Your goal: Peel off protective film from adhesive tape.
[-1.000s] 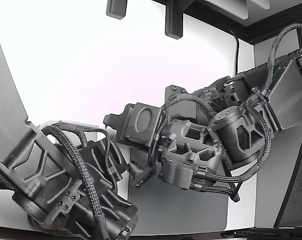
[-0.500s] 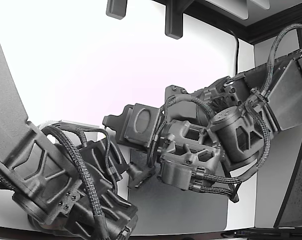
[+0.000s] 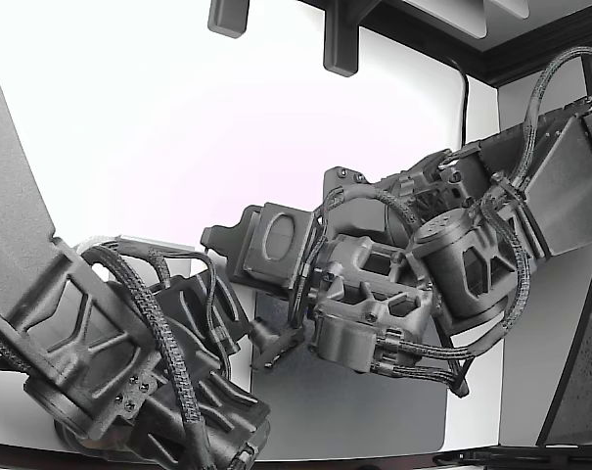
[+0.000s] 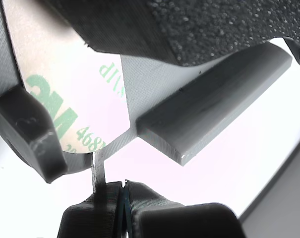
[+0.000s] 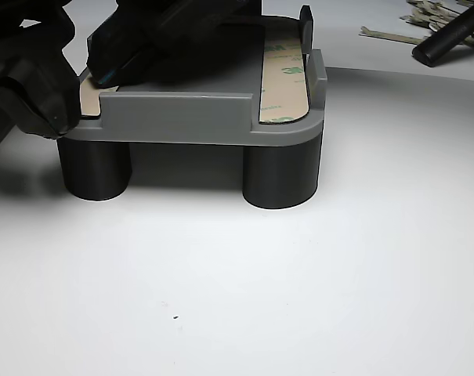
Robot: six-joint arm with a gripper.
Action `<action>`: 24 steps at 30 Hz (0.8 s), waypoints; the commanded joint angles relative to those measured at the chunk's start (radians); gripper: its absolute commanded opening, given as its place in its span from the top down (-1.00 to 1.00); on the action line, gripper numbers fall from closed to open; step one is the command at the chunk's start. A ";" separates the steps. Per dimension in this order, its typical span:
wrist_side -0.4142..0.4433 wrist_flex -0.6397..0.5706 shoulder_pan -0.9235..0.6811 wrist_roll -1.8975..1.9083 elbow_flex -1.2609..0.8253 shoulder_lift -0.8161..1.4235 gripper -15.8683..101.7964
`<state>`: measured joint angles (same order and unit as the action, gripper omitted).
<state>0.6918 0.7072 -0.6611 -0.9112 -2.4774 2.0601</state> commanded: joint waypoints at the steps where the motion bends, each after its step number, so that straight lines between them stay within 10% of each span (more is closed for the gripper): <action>1: 0.003 -0.002 0.015 -0.002 0.029 0.018 0.92; 24: 0.008 0.003 0.015 -0.005 0.037 0.012 0.92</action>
<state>0.6949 0.7133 -0.6611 -0.9173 -2.4697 2.0571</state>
